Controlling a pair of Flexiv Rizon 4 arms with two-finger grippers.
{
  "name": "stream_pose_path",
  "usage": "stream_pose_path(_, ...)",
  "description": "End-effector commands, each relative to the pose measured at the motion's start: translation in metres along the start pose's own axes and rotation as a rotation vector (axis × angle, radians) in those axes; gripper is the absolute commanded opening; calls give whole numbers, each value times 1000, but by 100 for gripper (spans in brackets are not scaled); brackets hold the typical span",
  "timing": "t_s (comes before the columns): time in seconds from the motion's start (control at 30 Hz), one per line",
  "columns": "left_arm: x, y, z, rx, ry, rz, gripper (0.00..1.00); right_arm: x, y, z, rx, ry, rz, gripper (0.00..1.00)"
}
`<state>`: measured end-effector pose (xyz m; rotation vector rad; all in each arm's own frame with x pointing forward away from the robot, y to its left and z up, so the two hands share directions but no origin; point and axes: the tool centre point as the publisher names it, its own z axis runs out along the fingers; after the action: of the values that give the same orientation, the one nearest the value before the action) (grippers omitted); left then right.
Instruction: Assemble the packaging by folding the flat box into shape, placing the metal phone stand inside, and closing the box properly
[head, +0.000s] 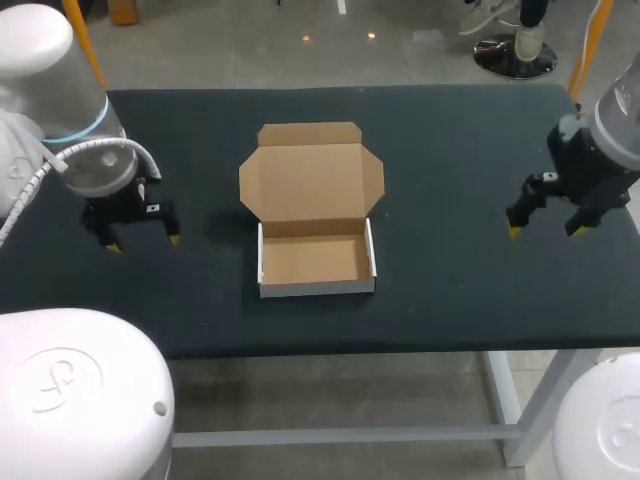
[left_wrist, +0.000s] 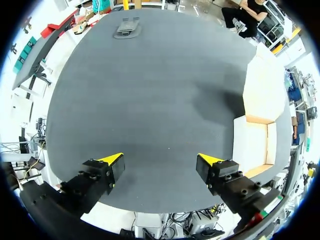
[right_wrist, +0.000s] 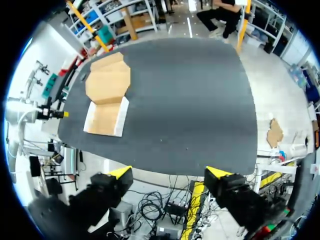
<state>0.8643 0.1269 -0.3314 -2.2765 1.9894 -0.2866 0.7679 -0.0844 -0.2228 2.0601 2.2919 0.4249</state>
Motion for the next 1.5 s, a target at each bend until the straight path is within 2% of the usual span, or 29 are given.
stream_pose_path(0.03,-2,-18,15,-6,-9,6,100,0,-1,-3,4,-1,0,100)
stream_pose_path(0.37,-11,-54,41,-18,-25,69,100,0,-1,-3,4,-1,0,100)
stream_pose_path(0.67,-23,-91,60,-23,-54,66,100,0,-1,-3,4,-1,0,100)
stream_pose_path(1.5,-62,-146,79,-43,-21,60,100,0,-1,-3,4,-1,0,100)
